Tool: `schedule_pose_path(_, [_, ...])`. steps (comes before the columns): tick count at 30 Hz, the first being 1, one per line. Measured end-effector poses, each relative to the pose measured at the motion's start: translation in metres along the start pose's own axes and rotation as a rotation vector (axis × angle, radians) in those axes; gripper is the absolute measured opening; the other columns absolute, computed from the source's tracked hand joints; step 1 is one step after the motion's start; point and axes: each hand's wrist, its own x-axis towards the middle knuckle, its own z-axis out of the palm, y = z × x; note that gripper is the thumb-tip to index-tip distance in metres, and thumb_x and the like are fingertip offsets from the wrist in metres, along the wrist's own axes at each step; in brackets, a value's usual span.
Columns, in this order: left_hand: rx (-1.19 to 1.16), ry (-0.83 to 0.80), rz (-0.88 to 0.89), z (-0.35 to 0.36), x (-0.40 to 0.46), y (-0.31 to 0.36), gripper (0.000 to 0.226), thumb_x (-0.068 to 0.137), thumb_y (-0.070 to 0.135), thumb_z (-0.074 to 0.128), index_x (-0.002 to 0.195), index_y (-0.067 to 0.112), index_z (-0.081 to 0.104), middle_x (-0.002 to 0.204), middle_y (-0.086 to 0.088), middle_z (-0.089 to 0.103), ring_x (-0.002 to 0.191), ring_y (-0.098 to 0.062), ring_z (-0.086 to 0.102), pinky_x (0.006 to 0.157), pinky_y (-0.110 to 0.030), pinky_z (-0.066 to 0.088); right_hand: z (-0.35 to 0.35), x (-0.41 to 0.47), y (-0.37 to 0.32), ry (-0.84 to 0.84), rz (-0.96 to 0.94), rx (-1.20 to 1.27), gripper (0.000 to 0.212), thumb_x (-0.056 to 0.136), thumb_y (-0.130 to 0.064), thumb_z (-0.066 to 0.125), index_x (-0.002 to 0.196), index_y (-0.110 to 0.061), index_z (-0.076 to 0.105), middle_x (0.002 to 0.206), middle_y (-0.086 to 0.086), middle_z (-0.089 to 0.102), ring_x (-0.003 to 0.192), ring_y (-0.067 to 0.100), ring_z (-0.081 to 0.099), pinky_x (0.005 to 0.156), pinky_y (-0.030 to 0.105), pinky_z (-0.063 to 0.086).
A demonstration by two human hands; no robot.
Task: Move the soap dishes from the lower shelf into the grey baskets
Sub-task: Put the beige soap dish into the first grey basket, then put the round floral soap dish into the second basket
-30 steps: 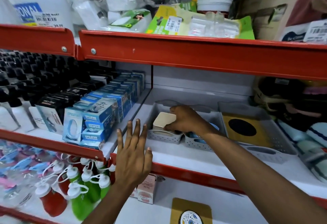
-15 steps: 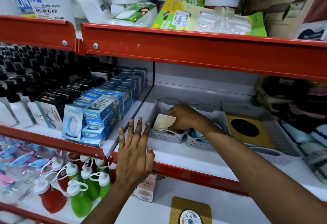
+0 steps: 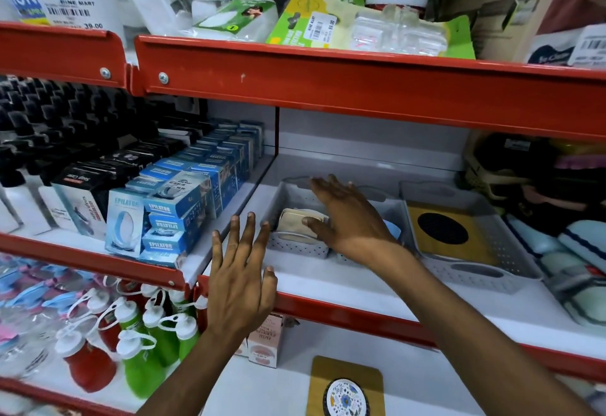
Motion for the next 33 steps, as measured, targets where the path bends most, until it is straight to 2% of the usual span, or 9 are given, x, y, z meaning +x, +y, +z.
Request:
schedule_pose_path(2, [0.008,0.015,0.002,0.001,-0.001,0.001,0.076,0.086,0.033,0.036,0.158,0.016,0.021,0.169,-0.007,0.017,0.158,-0.025,0.006,0.128,-0.055,0.003,0.003,-0.029,-0.004,0.113,-0.025,-0.031,0.076,0.100,-0.052,0.042,0.158,-0.025,0.001,0.167,-0.005,-0.005,0.153,0.015,-0.011,0.126,0.038,-0.007])
schedule_pose_path(4, [0.013,0.013,0.019,0.000,-0.005,0.002,0.074,0.088,0.033,0.035,0.158,0.015,0.020,0.168,-0.006,0.018,0.158,-0.025,0.007,0.128,-0.056,0.003,0.011,-0.061,-0.004,0.229,-0.046,-0.070,0.078,0.100,-0.053,0.040,0.158,-0.024,-0.002,0.166,-0.003,-0.013,0.152,0.016,-0.018,0.124,0.040,-0.012])
schedule_pose_path(7, [0.031,0.038,0.035,-0.001,0.003,0.000,0.072,0.090,0.033,0.033,0.158,0.013,0.020,0.168,-0.007,0.020,0.158,-0.026,0.008,0.128,-0.057,0.002,0.031,-0.094,0.007,0.396,-0.130,-0.086,0.073,0.098,-0.042,0.053,0.157,-0.015,0.019,0.167,0.004,0.011,0.155,0.023,0.001,0.125,0.050,0.008])
schedule_pose_path(11, [0.053,0.079,0.008,-0.010,0.014,-0.012,0.068,0.094,0.034,0.030,0.158,0.012,0.020,0.168,-0.008,0.019,0.158,-0.026,0.007,0.126,-0.062,0.004,0.062,-0.130,0.026,0.540,-0.397,-0.057,0.056,0.093,-0.018,0.063,0.144,-0.006,0.046,0.154,0.010,0.041,0.148,0.029,0.031,0.120,0.050,0.028])
schedule_pose_path(17, [0.053,0.037,0.007,0.002,-0.004,0.004,0.065,0.098,0.036,0.027,0.157,0.010,0.022,0.168,-0.009,0.021,0.158,-0.025,0.007,0.126,-0.062,0.004,0.157,-0.227,0.070,0.333,-0.532,-0.079,0.042,0.091,-0.014,0.065,0.132,-0.009,0.062,0.143,0.006,0.057,0.138,0.025,0.048,0.116,0.041,0.038])
schedule_pose_path(19, [0.046,0.041,0.005,0.001,-0.002,0.005,0.065,0.098,0.036,0.027,0.157,0.010,0.023,0.167,-0.009,0.022,0.158,-0.025,0.007,0.126,-0.062,0.004,0.191,-0.237,0.079,0.183,-0.426,-0.044,0.045,0.090,-0.019,0.067,0.135,-0.013,0.061,0.145,0.002,0.056,0.140,0.020,0.047,0.114,0.040,0.040])
schedule_pose_path(25, [0.045,0.046,0.007,0.001,-0.004,0.006,0.066,0.095,0.034,0.031,0.156,0.011,0.026,0.167,-0.008,0.024,0.158,-0.023,0.007,0.127,-0.059,0.003,0.253,-0.236,0.077,-0.311,0.290,0.271,0.075,0.084,-0.056,0.062,0.149,-0.025,0.038,0.158,-0.006,0.036,0.145,0.013,0.032,0.118,0.029,0.031])
schedule_pose_path(29, [0.063,0.037,0.002,0.002,-0.004,0.005,0.066,0.094,0.033,0.032,0.156,0.011,0.026,0.167,-0.008,0.024,0.158,-0.022,0.006,0.128,-0.056,0.001,0.269,-0.227,0.070,-0.403,0.382,0.299,0.092,0.078,-0.061,0.068,0.151,-0.018,0.034,0.157,0.001,0.038,0.144,0.019,0.035,0.114,0.031,0.032])
schedule_pose_path(33, [0.074,0.032,0.001,0.001,-0.003,0.006,0.069,0.092,0.032,0.033,0.157,0.011,0.025,0.167,-0.008,0.023,0.158,-0.023,0.005,0.128,-0.055,-0.001,0.275,-0.222,0.066,-0.435,0.368,0.235,0.091,0.082,-0.060,0.064,0.154,-0.016,0.029,0.156,0.003,0.039,0.142,0.022,0.037,0.114,0.031,0.031])
